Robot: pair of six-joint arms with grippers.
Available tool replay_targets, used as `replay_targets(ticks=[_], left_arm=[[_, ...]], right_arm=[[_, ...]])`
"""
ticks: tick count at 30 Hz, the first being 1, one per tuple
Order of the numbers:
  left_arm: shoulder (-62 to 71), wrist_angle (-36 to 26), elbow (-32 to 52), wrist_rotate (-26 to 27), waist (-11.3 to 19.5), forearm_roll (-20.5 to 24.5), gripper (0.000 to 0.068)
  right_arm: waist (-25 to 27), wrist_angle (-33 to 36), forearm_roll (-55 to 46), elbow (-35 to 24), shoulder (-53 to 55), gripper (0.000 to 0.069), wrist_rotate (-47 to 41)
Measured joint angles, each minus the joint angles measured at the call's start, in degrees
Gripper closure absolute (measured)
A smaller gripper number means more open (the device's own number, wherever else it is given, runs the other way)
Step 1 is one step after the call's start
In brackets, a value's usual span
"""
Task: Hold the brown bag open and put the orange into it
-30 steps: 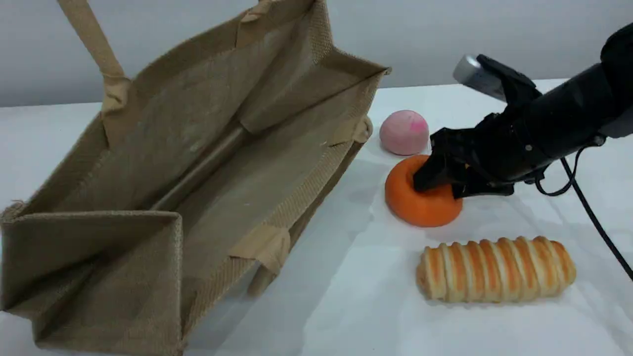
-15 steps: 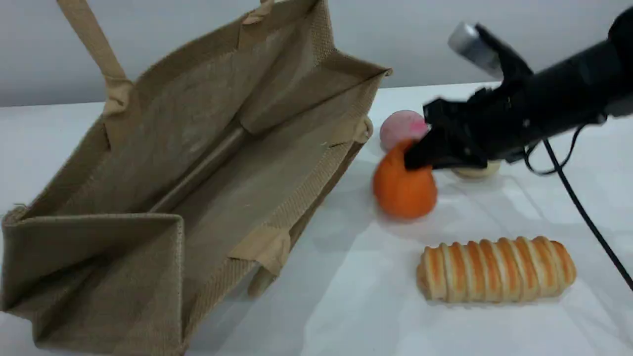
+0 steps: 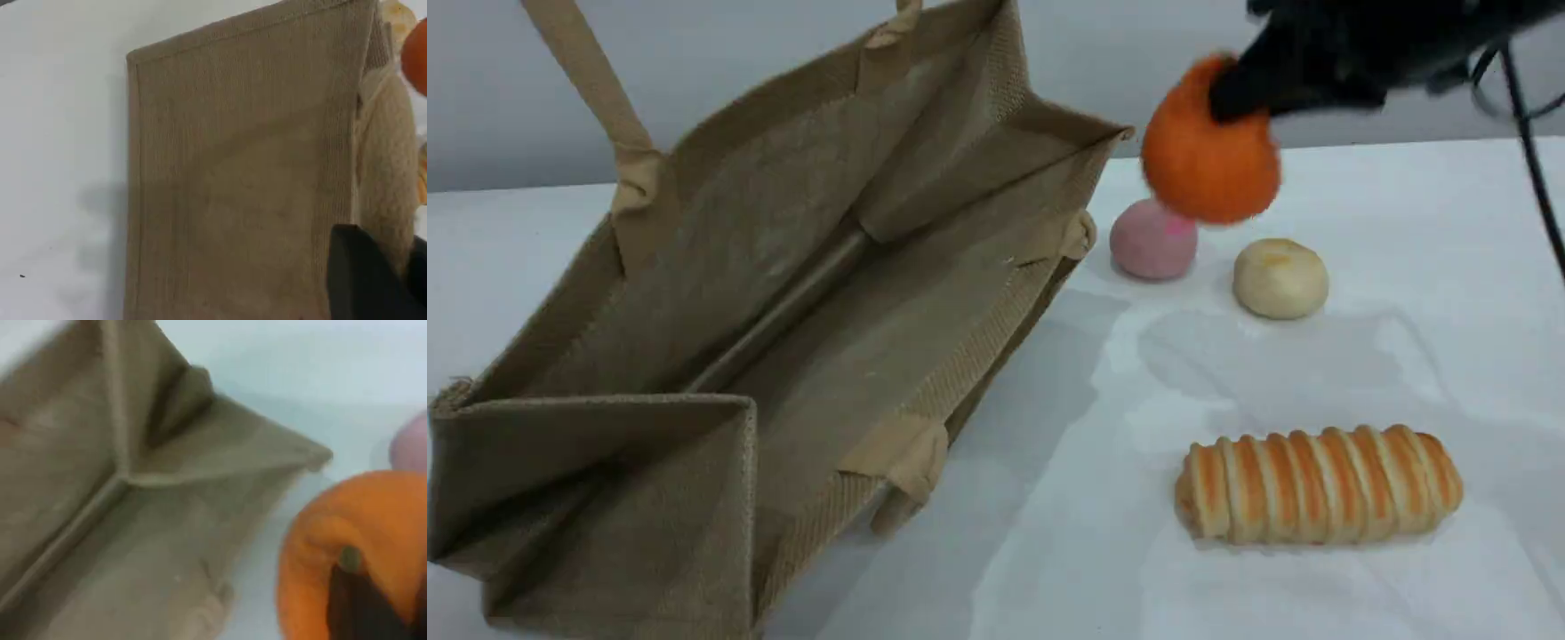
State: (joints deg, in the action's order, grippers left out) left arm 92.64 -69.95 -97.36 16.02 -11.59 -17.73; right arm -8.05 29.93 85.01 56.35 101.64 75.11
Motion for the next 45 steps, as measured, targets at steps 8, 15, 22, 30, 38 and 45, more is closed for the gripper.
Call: replay_targets(ticks=[8, 15, 22, 30, 38, 45], left_arm=[[-0.28, 0.0, 0.0, 0.42, 0.0, -0.34, 0.0602], [-1.5, -0.11, 0.0, 1.79, 0.0, -3.24, 0.0602], [-2.72, -0.15, 0.0, 1.79, 0.0, -5.12, 0.0602], [-2.72, -0.15, 0.0, 1.79, 0.0, -6.36, 0.0602], [-2.67, -0.03, 0.0, 2.02, 0.0, -6.39, 0.0602], [-2.62, 0.02, 0.0, 1.96, 0.0, -6.58, 0.0602]], right_arm=[[-0.97, 12.13, -0.91, 0.0, -5.71, 0.0669, -4.04], [-9.68, 13.18, 0.67, 0.0, -5.61, 0.067, -4.89], [-20.97, 3.47, 3.48, 0.0, -4.39, 0.067, -3.95], [-25.12, -0.74, 13.16, 0.05, 0.41, 0.067, 1.53], [-25.12, -0.57, 14.97, 1.98, 4.98, 0.067, 7.95], [-25.12, 0.51, 15.0, 4.97, 7.84, 0.067, 7.56]])
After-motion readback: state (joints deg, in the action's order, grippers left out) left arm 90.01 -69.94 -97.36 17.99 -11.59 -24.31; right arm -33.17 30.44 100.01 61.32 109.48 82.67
